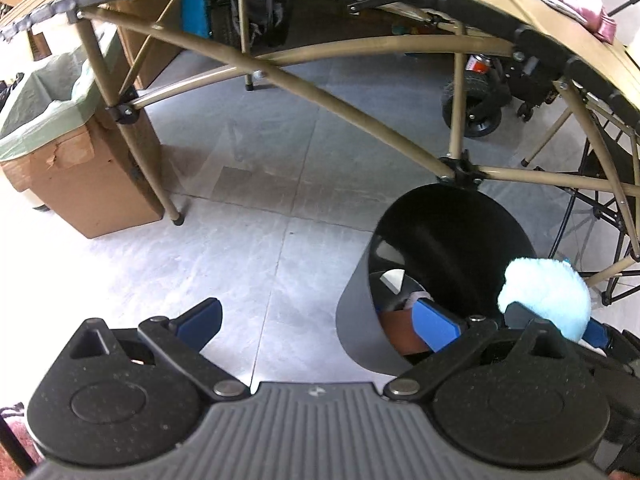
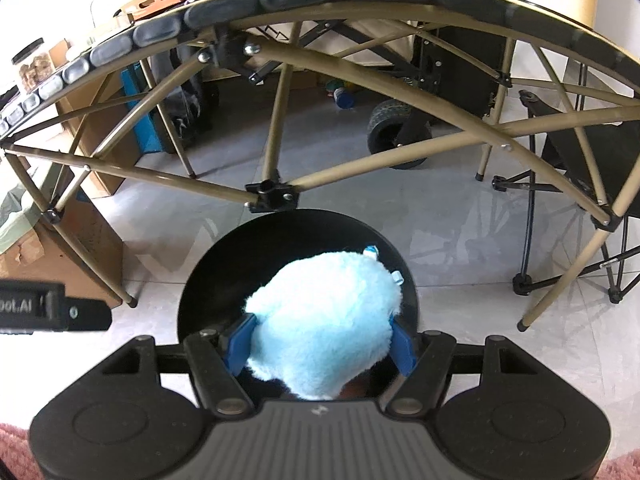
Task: Collect trash
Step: 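Lower the right gripper into the bin and open it to drop the blue plush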
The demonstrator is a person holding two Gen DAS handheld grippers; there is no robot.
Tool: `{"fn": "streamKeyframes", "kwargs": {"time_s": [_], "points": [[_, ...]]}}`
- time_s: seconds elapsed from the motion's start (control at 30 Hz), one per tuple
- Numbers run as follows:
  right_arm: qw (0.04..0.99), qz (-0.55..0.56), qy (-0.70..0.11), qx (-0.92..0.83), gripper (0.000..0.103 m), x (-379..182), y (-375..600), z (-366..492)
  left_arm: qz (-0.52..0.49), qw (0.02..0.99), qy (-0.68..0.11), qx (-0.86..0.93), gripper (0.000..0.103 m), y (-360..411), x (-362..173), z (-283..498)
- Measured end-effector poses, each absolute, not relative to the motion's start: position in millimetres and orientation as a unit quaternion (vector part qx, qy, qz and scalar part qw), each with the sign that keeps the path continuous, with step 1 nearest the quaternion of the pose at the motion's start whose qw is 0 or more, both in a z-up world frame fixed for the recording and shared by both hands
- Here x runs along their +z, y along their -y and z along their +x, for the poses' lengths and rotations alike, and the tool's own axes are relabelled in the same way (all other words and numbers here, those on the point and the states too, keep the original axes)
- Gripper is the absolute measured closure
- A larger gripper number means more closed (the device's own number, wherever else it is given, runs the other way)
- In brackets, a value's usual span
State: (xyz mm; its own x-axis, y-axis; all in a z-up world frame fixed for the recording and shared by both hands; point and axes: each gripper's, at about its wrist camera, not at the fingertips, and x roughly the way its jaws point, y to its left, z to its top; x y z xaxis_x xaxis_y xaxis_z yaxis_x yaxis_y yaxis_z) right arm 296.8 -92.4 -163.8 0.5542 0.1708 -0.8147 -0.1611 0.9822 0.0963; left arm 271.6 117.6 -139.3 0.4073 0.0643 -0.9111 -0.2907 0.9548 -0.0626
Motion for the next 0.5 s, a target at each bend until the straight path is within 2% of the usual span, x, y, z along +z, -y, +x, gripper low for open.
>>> {"fn": "streamKeyframes", "kwargs": {"time_s": [0.5], "points": [[0.870, 0.002, -0.486, 0.086, 0.036, -178.1, 66.4, 310.7, -0.106, 0.823, -0.542, 0.133, 0.000, -156.4, -162.6, 250.4]]}}
